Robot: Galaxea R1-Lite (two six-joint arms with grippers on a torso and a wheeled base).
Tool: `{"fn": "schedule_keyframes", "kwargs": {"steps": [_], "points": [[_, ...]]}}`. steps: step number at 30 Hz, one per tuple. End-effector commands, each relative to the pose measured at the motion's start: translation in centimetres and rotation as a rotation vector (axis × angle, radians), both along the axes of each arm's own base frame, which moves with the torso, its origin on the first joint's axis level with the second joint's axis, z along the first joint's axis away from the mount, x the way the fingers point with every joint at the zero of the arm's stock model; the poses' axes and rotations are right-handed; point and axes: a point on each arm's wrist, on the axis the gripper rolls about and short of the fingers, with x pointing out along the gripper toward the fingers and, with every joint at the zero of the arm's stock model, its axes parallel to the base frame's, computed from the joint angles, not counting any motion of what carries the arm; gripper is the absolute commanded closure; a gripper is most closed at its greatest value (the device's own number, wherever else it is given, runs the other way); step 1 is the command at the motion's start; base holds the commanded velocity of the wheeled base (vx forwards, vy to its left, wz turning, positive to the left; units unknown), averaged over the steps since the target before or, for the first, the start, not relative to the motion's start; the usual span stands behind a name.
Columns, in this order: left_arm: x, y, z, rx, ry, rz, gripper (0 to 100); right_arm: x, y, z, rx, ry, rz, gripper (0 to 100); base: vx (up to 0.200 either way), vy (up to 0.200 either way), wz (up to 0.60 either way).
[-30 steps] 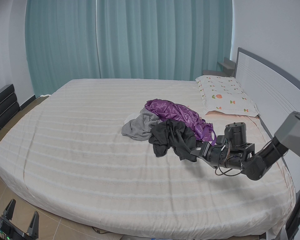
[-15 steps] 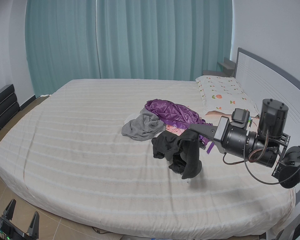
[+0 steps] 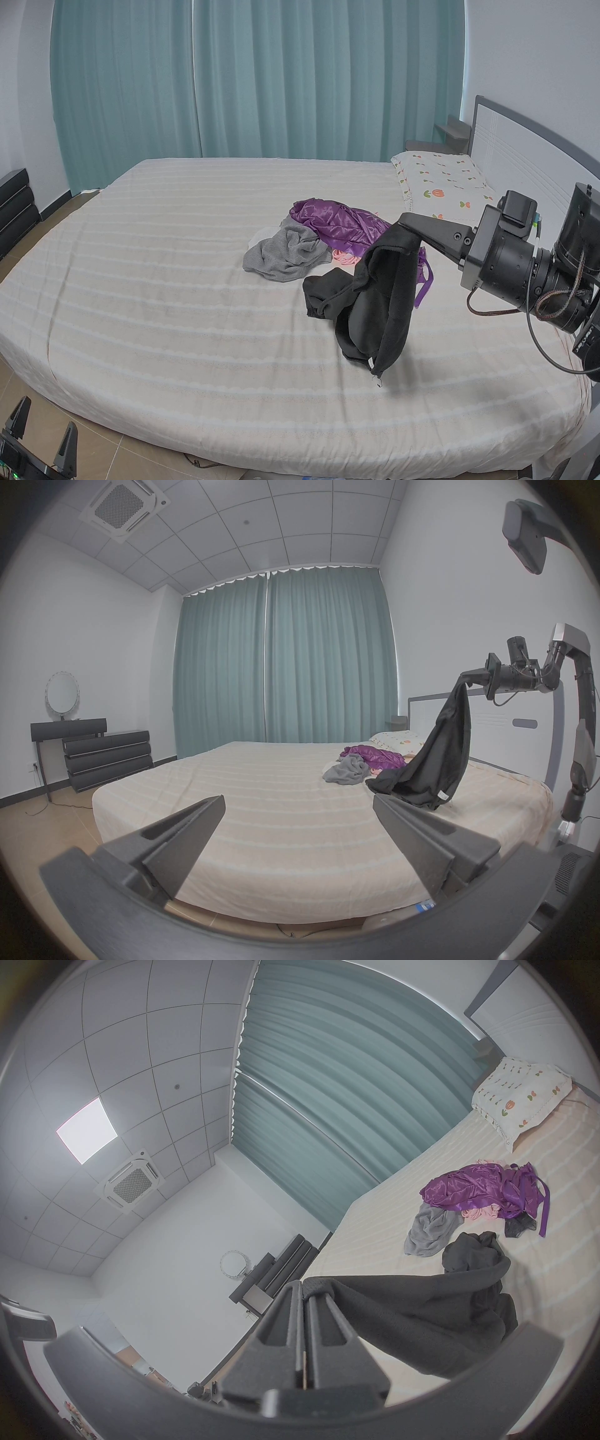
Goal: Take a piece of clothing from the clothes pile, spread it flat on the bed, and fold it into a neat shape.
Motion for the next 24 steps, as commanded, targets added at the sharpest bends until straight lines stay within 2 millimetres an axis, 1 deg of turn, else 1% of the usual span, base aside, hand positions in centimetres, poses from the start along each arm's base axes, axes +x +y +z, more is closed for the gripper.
{"fn": "schedule_keyframes", "kwargs": {"steps": [1,2,3,5,6,7,8,12,13,15,19,20,21,22,24], "points": [[-1.1,0.0,5.2,-0.057,-0.157,0.002,0,-0.2,-0.1,-0.1,-0.003,0.003,0.001,100,0.000,0.000,0.00],[-0.9,0.0,7.7,-0.103,-0.173,-0.001,0,-0.2,-0.1,-0.1,-0.003,0.003,0.002,100,0.000,0.000,0.00],[-0.1,0.0,9.6,-0.150,-0.136,-0.020,0,-0.1,0.1,-0.1,-0.002,0.000,0.005,100,0.000,0.000,0.00],[0.9,0.0,10.3,-0.148,-0.091,-0.026,0,0.0,0.1,0.0,-0.001,-0.001,0.007,100,0.000,0.000,0.00],[1.6,-0.1,10.4,-0.122,-0.050,-0.042,0,-0.1,0.1,0.1,0.001,-0.003,0.007,100,0.000,0.000,0.00],[2.0,-0.1,10.3,-0.111,-0.027,-0.048,0,-0.1,0.1,0.1,0.001,-0.003,0.007,100,0.000,0.000,0.00],[3.6,-0.2,10.0,-0.081,0.065,-0.074,0,-0.1,0.0,0.2,0.004,-0.007,0.005,100,0.000,0.000,0.00],[6.8,-0.4,9.2,-0.052,0.230,-0.143,0,-0.4,-0.2,0.5,0.012,-0.018,0.002,100,0.000,0.000,0.00],[7.9,-0.6,8.9,-0.050,0.288,-0.189,0,-0.5,-0.3,0.8,0.017,-0.026,0.001,100,0.000,0.000,0.00],[9.1,-0.9,8.4,-0.051,0.361,-0.262,0,-0.5,-0.3,0.9,0.021,-0.031,0.001,100,0.000,0.000,0.00],[12.3,-2.2,6.8,-0.046,0.569,-0.366,0,-0.4,-0.2,1.7,0.032,-0.059,0.000,100,0.000,0.000,0.00],[13.4,-2.7,6.2,-0.039,0.617,-0.394,0,-0.4,-0.1,2.0,0.037,-0.066,0.001,100,0.000,0.000,0.00],[13.8,-2.9,6.0,-0.037,0.632,-0.402,0,-0.4,-0.1,2.1,0.039,-0.071,0.003,100,0.000,0.000,0.00],[15.1,-3.6,5.4,-0.036,0.658,-0.423,0,-0.5,-0.1,2.5,0.049,-0.085,0.004,100,0.000,0.000,0.00],[16.9,-4.4,4.7,-0.053,0.679,-0.436,0,-0.9,0.1,2.8,0.052,-0.097,0.020,100,0.000,0.000,0.00]]}}
